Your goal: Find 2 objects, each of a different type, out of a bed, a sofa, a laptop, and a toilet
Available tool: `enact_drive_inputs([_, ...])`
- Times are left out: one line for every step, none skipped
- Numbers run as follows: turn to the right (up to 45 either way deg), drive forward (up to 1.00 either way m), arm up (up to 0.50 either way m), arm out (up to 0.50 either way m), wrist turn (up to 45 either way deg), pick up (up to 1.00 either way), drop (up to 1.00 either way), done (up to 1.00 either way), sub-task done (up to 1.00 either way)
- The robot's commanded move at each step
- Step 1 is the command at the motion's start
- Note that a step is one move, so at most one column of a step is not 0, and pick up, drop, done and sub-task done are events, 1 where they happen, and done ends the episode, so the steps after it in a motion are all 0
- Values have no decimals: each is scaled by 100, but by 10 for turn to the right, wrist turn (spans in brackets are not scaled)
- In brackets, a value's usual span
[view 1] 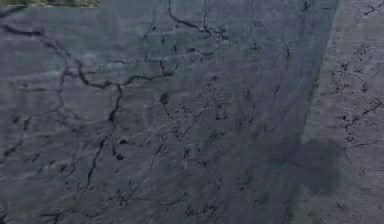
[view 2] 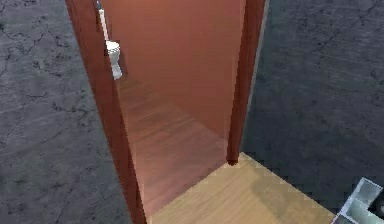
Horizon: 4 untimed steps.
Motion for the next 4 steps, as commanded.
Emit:
enact_drive_inputs([450,0,0,0,0,0,0,0,0])
enact_drive_inputs([450,0,0,0,0,0,0,0,0])
enact_drive_inputs([120,0,0,0,0,0,0,0,0])
enact_drive_inputs([0,95,0,0,0,0,0,0,0])
